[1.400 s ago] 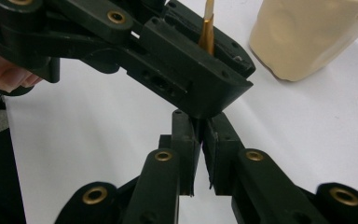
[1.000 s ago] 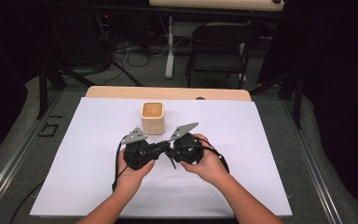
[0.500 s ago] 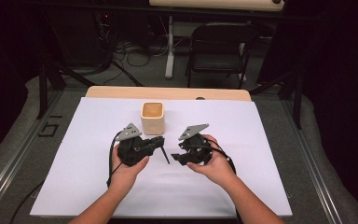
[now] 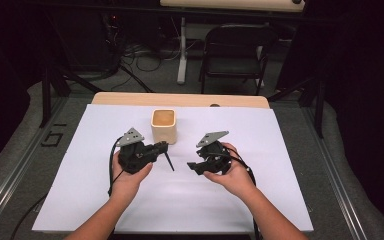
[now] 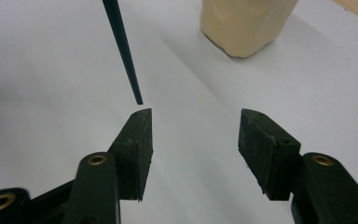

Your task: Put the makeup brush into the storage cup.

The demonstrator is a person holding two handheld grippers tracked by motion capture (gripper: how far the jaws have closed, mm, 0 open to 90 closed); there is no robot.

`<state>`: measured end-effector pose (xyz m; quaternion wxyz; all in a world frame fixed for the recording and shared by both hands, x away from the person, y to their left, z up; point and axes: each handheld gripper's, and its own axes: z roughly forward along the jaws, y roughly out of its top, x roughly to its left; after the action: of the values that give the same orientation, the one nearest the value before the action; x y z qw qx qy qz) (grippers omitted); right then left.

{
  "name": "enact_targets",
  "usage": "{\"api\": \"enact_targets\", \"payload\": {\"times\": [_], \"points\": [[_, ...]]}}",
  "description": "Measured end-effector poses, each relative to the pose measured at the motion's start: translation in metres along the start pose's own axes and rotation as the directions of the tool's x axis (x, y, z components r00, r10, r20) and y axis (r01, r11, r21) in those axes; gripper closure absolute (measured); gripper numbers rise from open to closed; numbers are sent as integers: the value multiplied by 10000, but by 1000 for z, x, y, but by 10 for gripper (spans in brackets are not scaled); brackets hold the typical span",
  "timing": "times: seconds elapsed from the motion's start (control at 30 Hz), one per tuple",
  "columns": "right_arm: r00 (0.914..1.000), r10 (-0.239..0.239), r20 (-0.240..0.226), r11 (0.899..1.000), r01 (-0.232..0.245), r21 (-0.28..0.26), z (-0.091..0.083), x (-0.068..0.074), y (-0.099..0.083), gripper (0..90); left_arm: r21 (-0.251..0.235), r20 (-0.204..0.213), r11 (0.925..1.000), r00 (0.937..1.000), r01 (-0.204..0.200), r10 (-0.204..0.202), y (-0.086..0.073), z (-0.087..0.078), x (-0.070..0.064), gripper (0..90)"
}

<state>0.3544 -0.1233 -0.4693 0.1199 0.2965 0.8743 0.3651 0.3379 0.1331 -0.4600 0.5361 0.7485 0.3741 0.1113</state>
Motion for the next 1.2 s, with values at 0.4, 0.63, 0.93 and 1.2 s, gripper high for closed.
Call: {"api": "enact_targets", "payload": {"times": [0.4,0.63,0.93,1.2], "points": [[9998,179,20,9998,-179,-56,-1,-6,0,446,70,6,10000,10000,-42,42,5,-1,1,833],[9997,215,104,9997,-214,-98,0,-9,-1,430,200,-42,9998,10000,-76,77,9,1,0,833],[9987,377,350,9990,-368,-258,-5,-8,-9,386,448,-117,9989,9998,-141,147,12,0,0,833],[9967,499,646,9987,-502,32,-18,-12,-27,346,374,-319,9987,9989,-334,346,23,-6,-1,833]]}}
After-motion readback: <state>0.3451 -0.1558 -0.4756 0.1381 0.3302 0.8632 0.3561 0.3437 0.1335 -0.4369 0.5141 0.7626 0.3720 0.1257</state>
